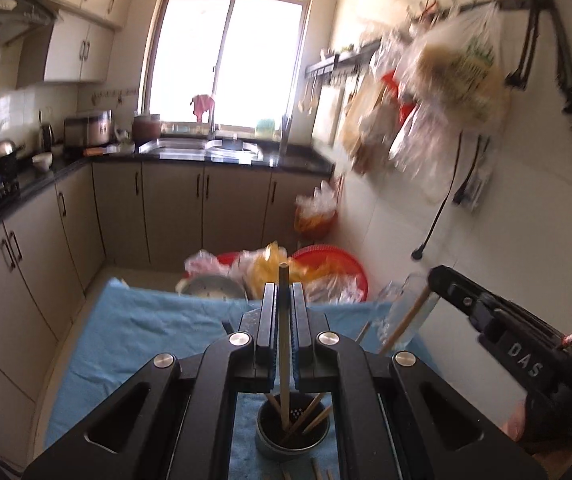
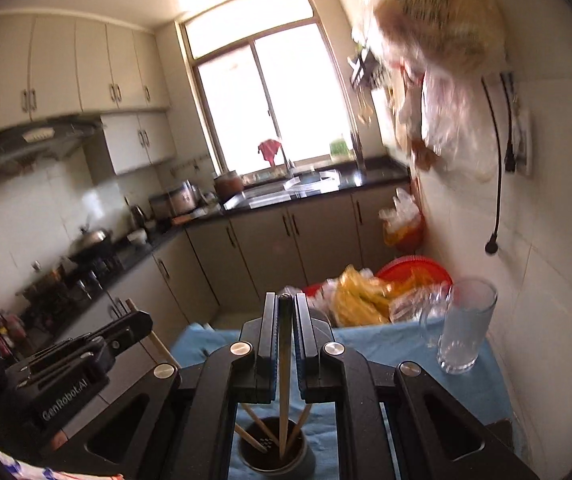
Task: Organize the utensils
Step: 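Open both tools to drop the chopsticks into the holder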
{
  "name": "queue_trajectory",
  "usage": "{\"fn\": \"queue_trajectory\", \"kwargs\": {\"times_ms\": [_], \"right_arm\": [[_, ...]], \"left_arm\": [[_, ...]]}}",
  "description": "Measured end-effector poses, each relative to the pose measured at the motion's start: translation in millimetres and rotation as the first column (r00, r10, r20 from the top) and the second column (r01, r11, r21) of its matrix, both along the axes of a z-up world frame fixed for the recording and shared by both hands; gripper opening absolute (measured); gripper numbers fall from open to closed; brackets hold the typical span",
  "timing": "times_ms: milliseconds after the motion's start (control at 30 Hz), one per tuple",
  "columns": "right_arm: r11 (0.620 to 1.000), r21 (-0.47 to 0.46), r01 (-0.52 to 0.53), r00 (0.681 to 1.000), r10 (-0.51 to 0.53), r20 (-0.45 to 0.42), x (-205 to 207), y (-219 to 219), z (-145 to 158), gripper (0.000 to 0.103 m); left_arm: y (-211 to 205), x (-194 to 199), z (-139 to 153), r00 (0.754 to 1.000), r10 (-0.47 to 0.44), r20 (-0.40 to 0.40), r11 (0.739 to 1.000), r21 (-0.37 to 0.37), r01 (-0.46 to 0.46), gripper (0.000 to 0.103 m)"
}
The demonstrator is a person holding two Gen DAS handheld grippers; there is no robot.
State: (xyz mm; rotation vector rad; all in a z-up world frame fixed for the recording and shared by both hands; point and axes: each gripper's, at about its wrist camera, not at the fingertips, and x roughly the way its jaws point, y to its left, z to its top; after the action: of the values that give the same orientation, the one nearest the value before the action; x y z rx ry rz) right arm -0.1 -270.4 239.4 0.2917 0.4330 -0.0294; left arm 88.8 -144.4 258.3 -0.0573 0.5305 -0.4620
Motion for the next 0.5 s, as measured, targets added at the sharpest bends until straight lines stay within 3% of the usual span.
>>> {"fn": "queue_trajectory", "kwargs": {"times_ms": [167,300,367,433,500], "right_arm": [[1.000,0.023,0.001,0.995,0.001,-0.096,34,-5,-36,0.007],[0.999,0.042,0.009,0.991,-0.004,-0.131,47,-12,-49,0.008],[0.998,0.056,0.020,0.991,-0.012,-0.136,49,-18,-51,0.012],[0.998,0.057,0.030,0.991,-0.022,-0.131,46,-20,-49,0.024],[0.998,0.054,0.035,0.992,-0.029,-0.120,40,-23,-44,0.025]], "left_arm": [[-4,20,-34,0.997,0.014,-0.072,1.000,0.019,-0.013,0.005],[3,22,-41,0.996,0.036,-0.078,0.999,0.014,-0.035,0.005],[7,19,-39,0.997,0.040,-0.065,0.999,0.013,-0.039,0.008],[11,15,-36,0.997,0.045,-0.057,0.999,0.007,-0.044,0.017],[18,10,-33,0.997,0.058,-0.052,0.998,-0.006,-0.058,0.023]]}}
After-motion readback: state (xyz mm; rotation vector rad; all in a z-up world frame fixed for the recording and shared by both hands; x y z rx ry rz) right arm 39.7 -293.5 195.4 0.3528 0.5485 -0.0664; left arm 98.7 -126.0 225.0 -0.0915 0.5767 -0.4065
